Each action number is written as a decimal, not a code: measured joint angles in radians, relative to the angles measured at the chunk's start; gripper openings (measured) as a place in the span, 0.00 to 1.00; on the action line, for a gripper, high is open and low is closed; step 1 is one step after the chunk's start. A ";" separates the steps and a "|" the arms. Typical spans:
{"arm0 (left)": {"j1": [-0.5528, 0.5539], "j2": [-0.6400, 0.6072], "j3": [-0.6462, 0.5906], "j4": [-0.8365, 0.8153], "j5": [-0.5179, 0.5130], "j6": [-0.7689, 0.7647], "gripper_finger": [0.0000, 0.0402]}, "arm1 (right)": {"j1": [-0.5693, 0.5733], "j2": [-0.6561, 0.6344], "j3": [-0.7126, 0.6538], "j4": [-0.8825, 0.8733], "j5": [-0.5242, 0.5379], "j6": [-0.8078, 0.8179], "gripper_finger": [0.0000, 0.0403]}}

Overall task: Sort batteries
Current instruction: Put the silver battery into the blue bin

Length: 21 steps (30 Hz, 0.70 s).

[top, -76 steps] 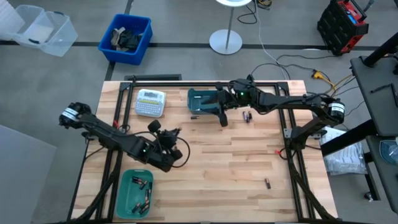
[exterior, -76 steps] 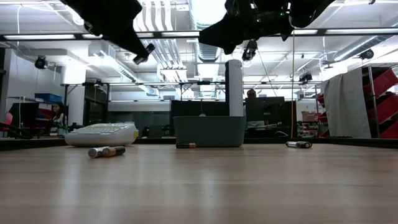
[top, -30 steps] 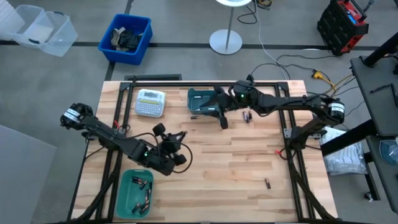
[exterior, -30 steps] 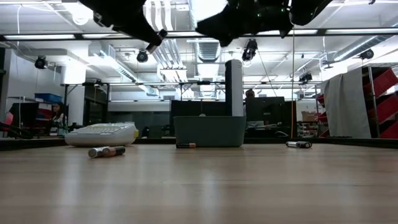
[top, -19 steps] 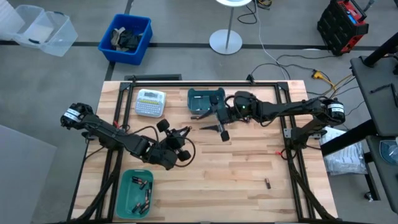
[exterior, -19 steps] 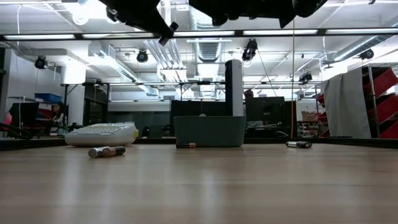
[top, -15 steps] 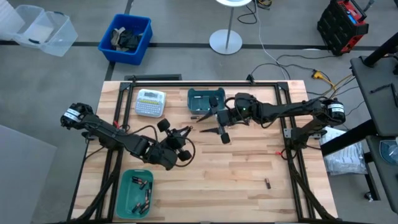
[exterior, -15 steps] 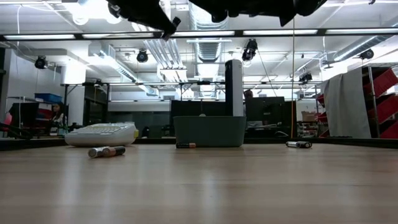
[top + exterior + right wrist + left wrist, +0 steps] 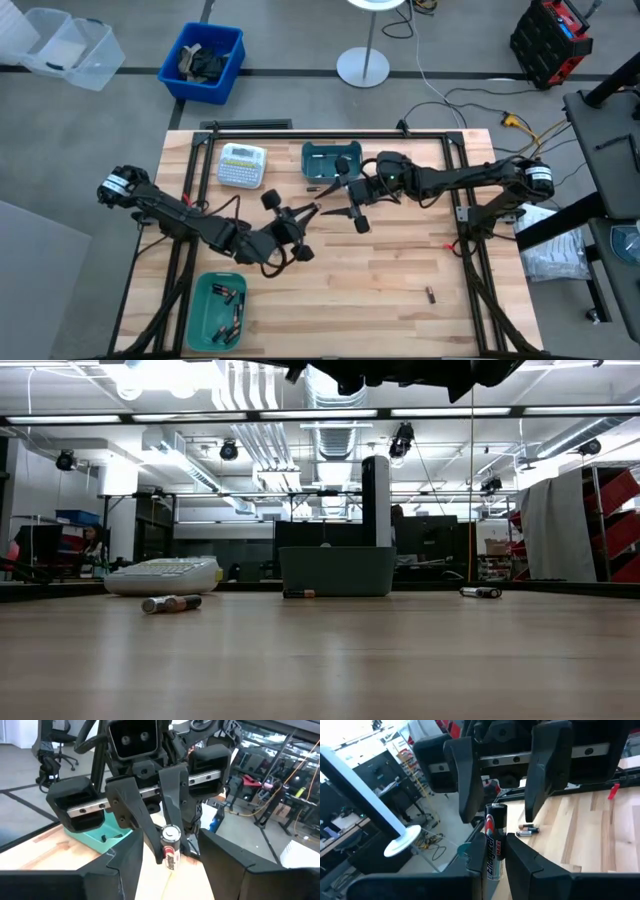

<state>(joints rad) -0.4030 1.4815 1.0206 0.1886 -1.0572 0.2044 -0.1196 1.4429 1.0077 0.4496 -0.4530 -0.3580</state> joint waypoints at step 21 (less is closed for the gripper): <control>0.028 0.004 -0.001 0.056 0.074 0.005 0.07 | 0.000 0.000 0.000 0.002 0.000 -0.001 0.37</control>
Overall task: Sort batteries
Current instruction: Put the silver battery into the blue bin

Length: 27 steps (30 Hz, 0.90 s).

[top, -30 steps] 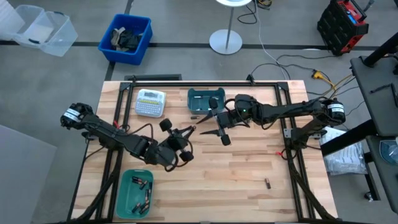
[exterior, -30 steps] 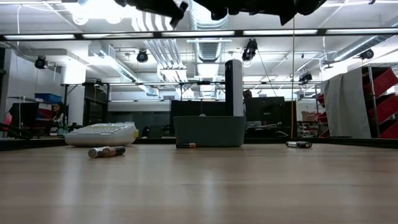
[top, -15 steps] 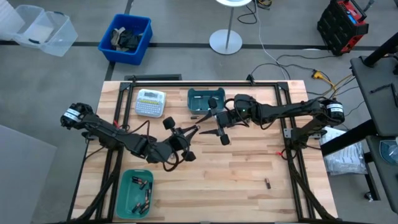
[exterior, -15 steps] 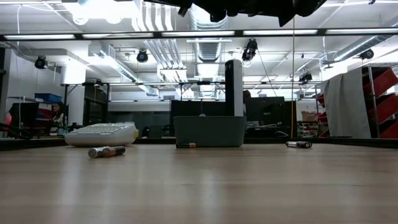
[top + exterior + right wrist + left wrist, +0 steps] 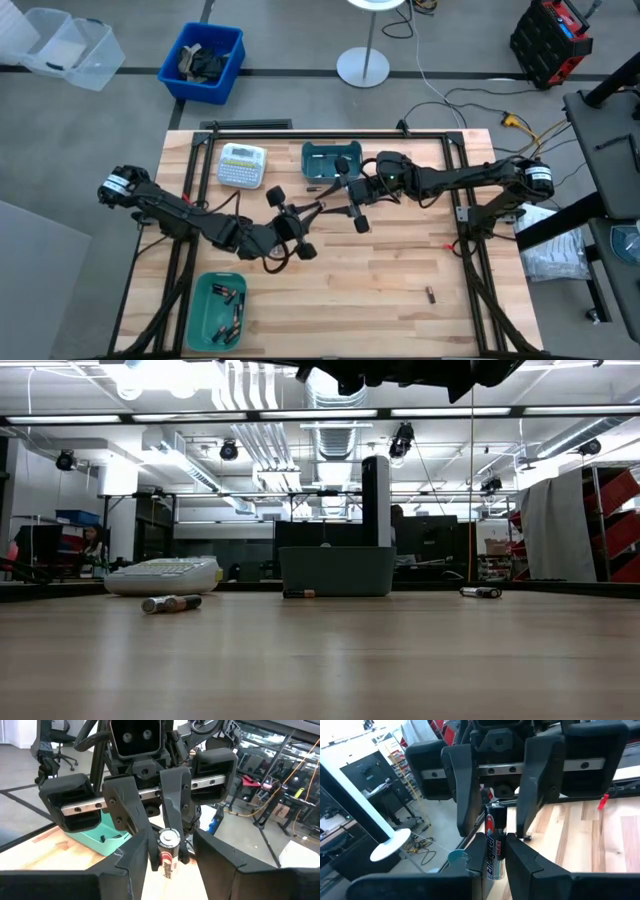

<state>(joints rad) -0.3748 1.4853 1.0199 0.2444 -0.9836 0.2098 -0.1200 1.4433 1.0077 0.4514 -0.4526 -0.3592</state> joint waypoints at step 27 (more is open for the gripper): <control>0.000 0.000 -0.001 -0.041 -0.001 -0.095 0.21 | -0.011 0.000 0.000 -0.024 0.012 -0.002 0.11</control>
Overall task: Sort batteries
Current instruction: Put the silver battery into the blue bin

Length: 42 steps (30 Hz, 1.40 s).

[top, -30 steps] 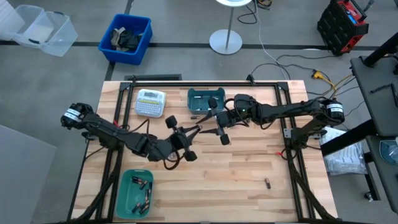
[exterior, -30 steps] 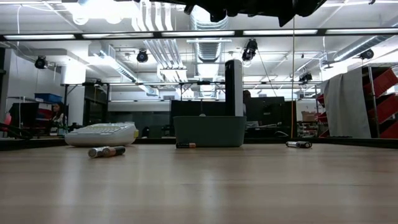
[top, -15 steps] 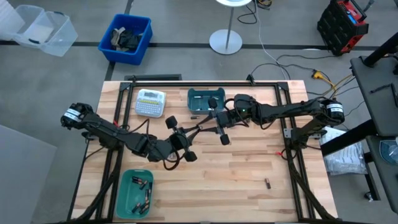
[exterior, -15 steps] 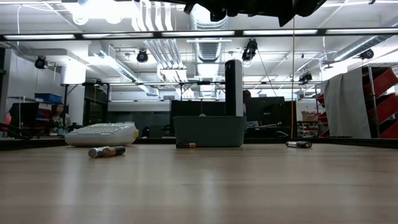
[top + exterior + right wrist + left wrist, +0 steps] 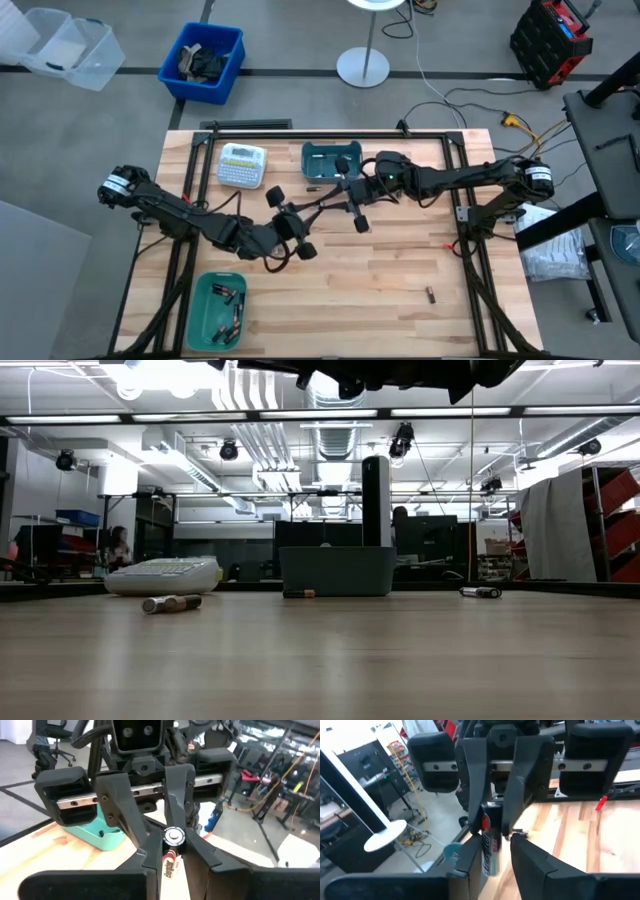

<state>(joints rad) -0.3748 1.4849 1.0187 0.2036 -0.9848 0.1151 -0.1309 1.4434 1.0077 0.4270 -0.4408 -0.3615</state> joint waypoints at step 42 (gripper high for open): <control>0.007 -0.003 0.000 -0.871 -0.126 -0.549 0.36 | -0.430 0.394 0.052 -0.150 0.243 0.416 0.15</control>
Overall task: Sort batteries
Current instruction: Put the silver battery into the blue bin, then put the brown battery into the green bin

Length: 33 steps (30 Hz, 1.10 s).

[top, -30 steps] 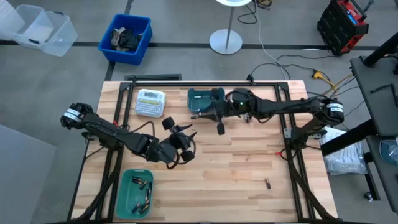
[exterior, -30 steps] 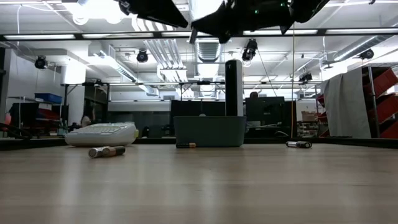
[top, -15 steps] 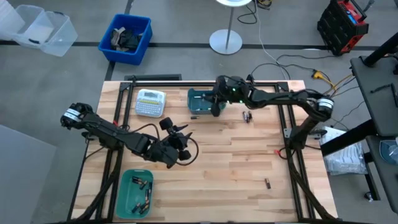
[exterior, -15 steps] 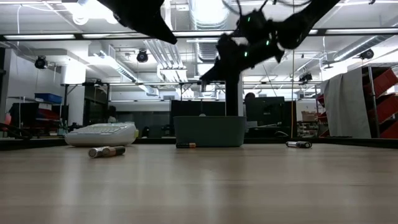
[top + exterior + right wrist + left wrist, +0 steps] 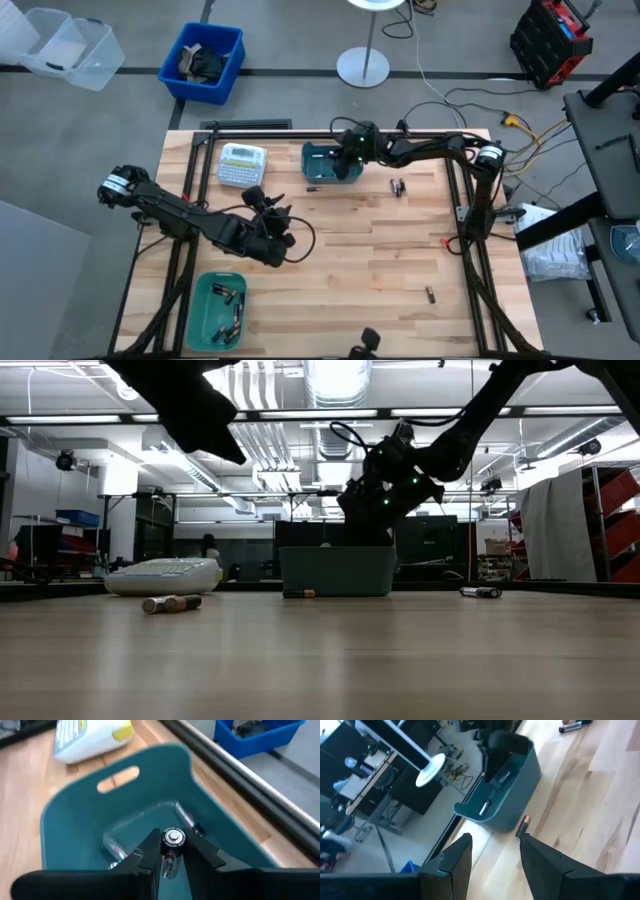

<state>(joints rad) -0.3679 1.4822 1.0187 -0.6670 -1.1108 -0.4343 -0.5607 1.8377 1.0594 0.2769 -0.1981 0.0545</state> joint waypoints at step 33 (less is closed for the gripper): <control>-0.002 0.003 -0.030 -0.198 0.574 -0.548 0.36 | 0.169 -0.294 -0.010 -0.524 -0.002 -0.092 0.29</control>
<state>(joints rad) -0.3695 1.4849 0.9886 -0.8654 -0.5369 -0.9818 -0.3915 1.5439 1.0497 -0.2473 -0.2005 -0.0373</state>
